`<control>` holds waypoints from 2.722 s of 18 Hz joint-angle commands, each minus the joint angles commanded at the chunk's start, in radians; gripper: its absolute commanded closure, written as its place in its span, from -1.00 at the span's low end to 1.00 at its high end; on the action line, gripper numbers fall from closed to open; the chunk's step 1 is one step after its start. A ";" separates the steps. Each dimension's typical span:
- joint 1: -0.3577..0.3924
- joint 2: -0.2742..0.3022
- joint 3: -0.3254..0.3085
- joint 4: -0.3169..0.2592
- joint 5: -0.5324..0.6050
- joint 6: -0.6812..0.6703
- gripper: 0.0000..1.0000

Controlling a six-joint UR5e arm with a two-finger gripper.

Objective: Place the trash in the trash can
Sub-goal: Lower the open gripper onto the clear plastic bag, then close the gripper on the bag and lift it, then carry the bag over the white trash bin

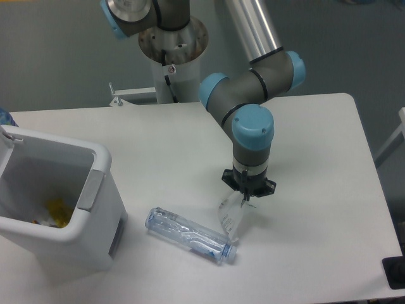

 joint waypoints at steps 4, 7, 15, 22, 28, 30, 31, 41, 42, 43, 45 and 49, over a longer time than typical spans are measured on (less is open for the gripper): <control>0.020 0.018 0.003 -0.018 -0.054 0.000 1.00; 0.040 0.034 0.018 -0.037 -0.080 0.006 1.00; 0.069 0.067 0.097 -0.049 -0.235 -0.031 1.00; 0.052 0.149 0.136 -0.051 -0.347 -0.141 1.00; 0.005 0.233 0.138 -0.101 -0.443 -0.199 1.00; -0.014 0.236 0.147 -0.097 -0.471 -0.242 1.00; -0.026 0.236 0.167 -0.100 -0.479 -0.273 1.00; -0.097 0.302 0.193 -0.101 -0.560 -0.448 1.00; -0.095 0.316 0.193 -0.101 -0.580 -0.463 1.00; -0.097 0.330 0.192 -0.101 -0.604 -0.475 1.00; -0.100 0.357 0.177 -0.101 -0.634 -0.494 1.00; -0.173 0.370 0.169 -0.098 -0.632 -0.554 1.00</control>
